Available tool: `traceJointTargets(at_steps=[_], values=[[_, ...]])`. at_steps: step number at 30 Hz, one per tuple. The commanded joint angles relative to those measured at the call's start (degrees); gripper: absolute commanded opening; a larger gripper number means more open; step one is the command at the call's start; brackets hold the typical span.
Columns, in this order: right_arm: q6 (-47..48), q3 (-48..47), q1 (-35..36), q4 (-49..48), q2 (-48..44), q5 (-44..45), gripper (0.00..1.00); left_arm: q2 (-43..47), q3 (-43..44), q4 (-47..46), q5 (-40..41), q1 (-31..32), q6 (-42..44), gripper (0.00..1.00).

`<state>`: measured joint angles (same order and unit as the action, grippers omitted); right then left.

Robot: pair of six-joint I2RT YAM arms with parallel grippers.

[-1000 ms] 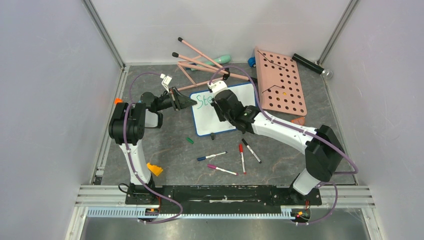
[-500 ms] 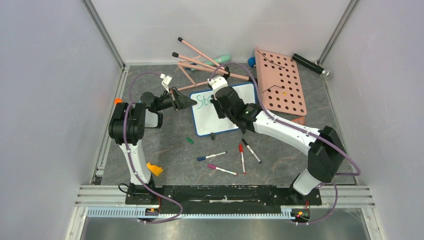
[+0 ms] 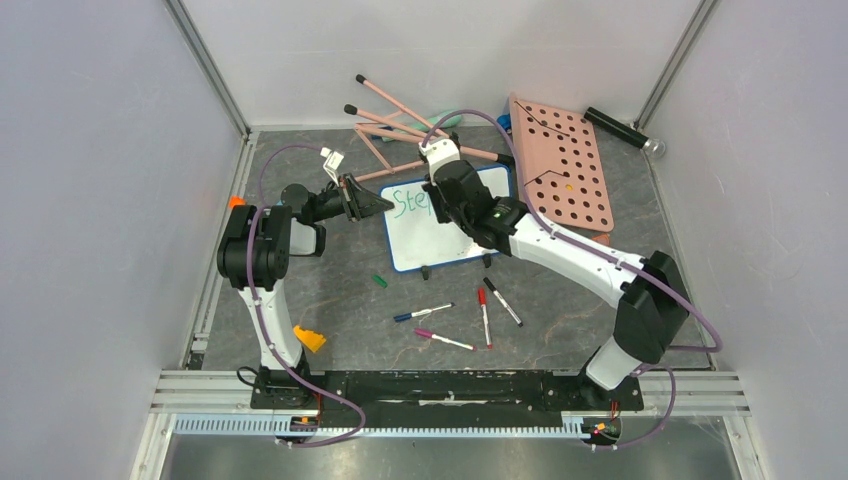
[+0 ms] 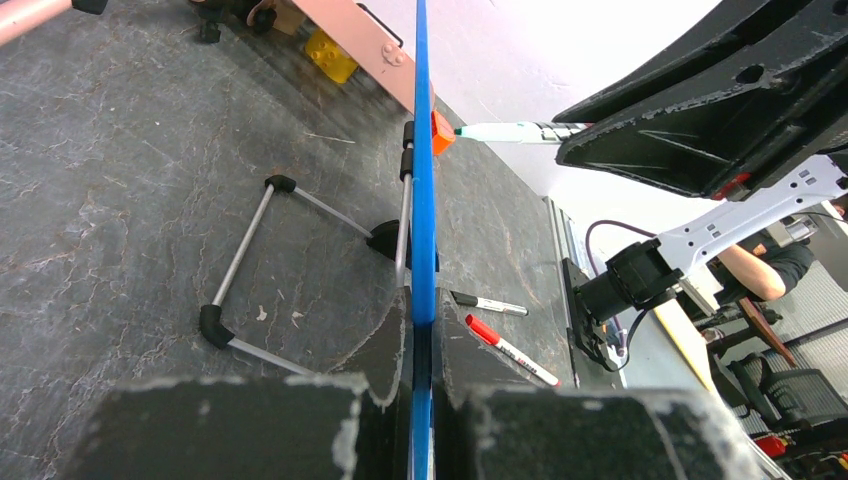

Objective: Write a sentence on the whiteboard

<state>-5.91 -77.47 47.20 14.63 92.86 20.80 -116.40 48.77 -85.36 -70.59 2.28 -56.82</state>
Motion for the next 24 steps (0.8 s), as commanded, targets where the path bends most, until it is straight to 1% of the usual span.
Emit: traceJointTargets(at_steps=[1, 9, 17, 24], values=[[0.47, -2.68, -0.35, -1.68, 1.02, -0.05, 0.00, 3.11, -0.17, -3.86, -1.47, 0.11, 1.62, 0.02], [0.40, -2.95, -0.42, -1.99, 2.58, -0.82, 0.00, 3.02, -0.15, -3.85, -1.40, 0.12, 1.62, 0.02], [-0.75, -2.22, -0.69, -1.48, 2.29, 4.33, 0.00, 3.11, -0.17, -3.85, -1.46, 0.12, 1.58, 0.02], [-0.67, -0.60, -1.30, -1.13, 0.84, 4.65, 0.00, 3.16, -0.17, -3.86, -1.49, 0.16, 1.53, 0.02]])
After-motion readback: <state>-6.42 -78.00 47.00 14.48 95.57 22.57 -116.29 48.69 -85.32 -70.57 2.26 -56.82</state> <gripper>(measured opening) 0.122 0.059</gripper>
